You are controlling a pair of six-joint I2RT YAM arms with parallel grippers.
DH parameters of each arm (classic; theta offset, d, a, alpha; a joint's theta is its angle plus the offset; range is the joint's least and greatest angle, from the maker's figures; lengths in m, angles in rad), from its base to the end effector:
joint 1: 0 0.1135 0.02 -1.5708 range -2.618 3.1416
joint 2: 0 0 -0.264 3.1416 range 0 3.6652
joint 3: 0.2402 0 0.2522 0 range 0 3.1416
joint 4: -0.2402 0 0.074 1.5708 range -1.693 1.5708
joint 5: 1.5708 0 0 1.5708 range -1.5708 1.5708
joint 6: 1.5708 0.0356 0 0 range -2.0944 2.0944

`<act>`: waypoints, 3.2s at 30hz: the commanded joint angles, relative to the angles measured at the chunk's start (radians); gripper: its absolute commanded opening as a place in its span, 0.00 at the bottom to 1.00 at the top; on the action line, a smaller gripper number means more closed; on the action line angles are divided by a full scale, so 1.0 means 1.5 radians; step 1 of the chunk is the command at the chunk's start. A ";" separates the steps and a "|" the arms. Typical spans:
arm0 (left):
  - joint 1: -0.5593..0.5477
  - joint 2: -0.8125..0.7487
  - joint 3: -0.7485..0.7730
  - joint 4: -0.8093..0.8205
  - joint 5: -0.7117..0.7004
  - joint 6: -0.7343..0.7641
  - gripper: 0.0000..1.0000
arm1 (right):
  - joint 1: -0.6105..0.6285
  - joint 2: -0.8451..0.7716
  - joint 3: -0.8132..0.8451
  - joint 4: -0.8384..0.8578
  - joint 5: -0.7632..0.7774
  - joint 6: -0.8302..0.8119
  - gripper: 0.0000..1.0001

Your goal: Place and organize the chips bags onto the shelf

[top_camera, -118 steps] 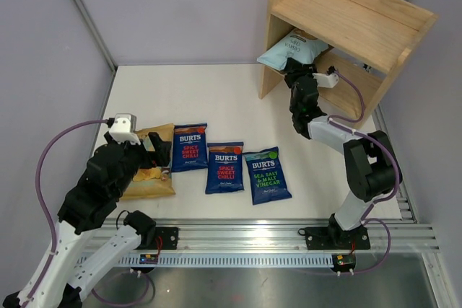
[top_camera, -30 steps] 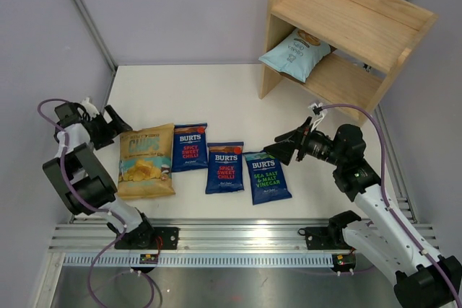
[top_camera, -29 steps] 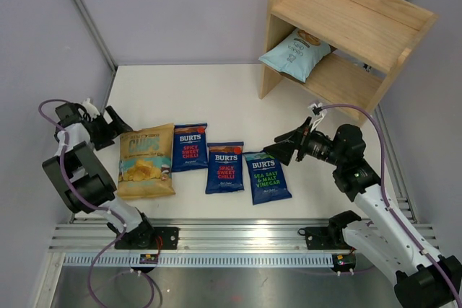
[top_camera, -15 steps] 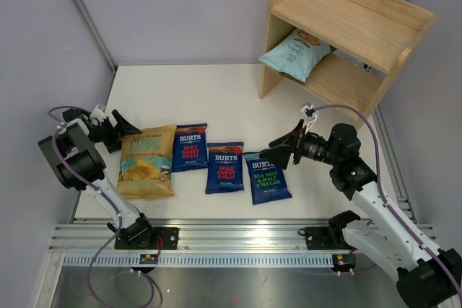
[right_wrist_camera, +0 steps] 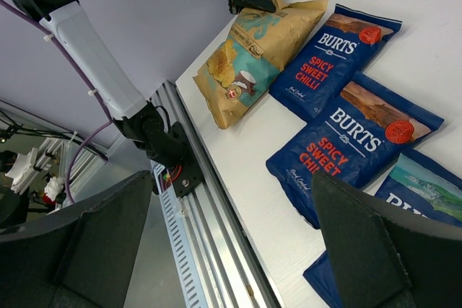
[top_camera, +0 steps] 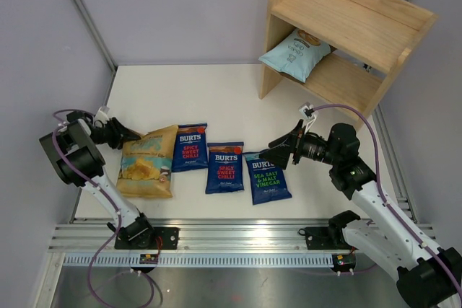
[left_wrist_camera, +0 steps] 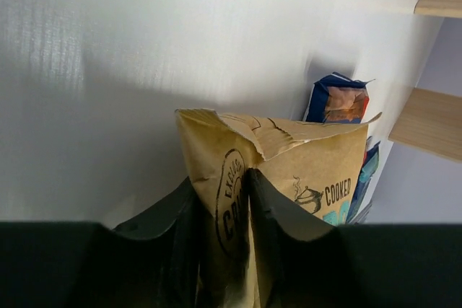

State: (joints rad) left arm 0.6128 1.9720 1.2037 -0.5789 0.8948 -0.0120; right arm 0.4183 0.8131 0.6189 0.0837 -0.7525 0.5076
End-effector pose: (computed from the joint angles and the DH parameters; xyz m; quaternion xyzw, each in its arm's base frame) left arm 0.3123 0.1857 0.1356 -0.2294 0.8674 -0.3809 0.2233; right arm 0.1636 0.0994 0.3058 -0.2139 0.7032 0.5220 0.4328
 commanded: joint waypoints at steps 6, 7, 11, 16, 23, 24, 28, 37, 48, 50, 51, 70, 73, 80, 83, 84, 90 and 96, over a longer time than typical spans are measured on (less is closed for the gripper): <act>-0.007 -0.095 0.013 0.079 -0.004 -0.067 0.02 | 0.006 -0.016 0.030 0.011 0.008 -0.015 1.00; -0.008 -0.107 0.010 0.089 -0.007 -0.085 0.00 | 0.006 -0.015 0.030 0.010 0.010 -0.015 1.00; -0.020 -0.202 -0.005 0.134 -0.069 -0.139 0.00 | 0.007 -0.016 0.032 0.002 0.023 -0.020 0.99; -0.059 -0.343 -0.025 0.175 -0.127 -0.196 0.00 | 0.006 -0.022 0.035 -0.016 0.059 -0.032 0.99; -0.154 -0.471 0.006 0.163 -0.126 -0.226 0.00 | 0.006 -0.019 0.028 -0.010 0.084 -0.035 1.00; -0.182 -0.486 0.011 0.160 -0.124 -0.229 0.00 | 0.006 -0.020 0.025 0.003 0.084 -0.031 1.00; -0.257 -0.562 0.013 0.169 -0.127 -0.267 0.00 | 0.007 -0.010 0.006 0.062 0.094 0.008 0.99; -0.422 -0.691 -0.074 0.383 -0.122 -0.561 0.00 | 0.065 0.016 -0.054 0.269 0.155 0.065 1.00; -0.719 -0.662 -0.116 0.538 -0.320 -0.722 0.00 | 0.181 0.072 -0.032 0.342 0.320 -0.100 0.99; -0.737 -0.660 -0.116 0.549 -0.335 -0.726 0.00 | 0.181 0.062 -0.041 0.341 0.327 -0.120 0.99; -0.748 -0.660 -0.117 0.551 -0.349 -0.731 0.00 | 0.181 0.057 -0.045 0.341 0.329 -0.129 0.99; -0.857 -0.609 -0.070 0.605 -0.278 -0.778 0.00 | 0.181 0.012 -0.032 0.397 0.168 -0.282 0.99; -0.881 -0.589 -0.056 0.599 -0.276 -0.764 0.00 | 0.181 0.017 -0.017 0.416 0.133 -0.263 1.00; -0.882 -0.594 -0.008 0.520 -0.306 -0.640 0.02 | 0.181 -0.035 0.003 0.344 0.142 -0.241 0.42; -0.882 -0.600 0.007 0.540 -0.265 -0.549 0.29 | 0.181 -0.056 0.012 0.321 0.142 -0.200 0.30; -0.882 -0.604 0.008 0.557 -0.249 -0.520 0.38 | 0.181 -0.067 0.019 0.314 0.142 -0.174 0.27; -0.882 -0.648 -0.020 0.506 -0.064 -0.229 0.99 | 0.181 -0.104 0.099 0.148 0.176 -0.120 0.23; -0.883 -0.689 -0.093 0.455 0.008 -0.078 0.99 | 0.181 -0.122 0.209 -0.071 0.230 -0.099 0.22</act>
State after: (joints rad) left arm -0.7055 0.9504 1.1015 0.1596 0.7712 -0.2955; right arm 0.6895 0.6590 0.8120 0.0803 -0.5117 0.3206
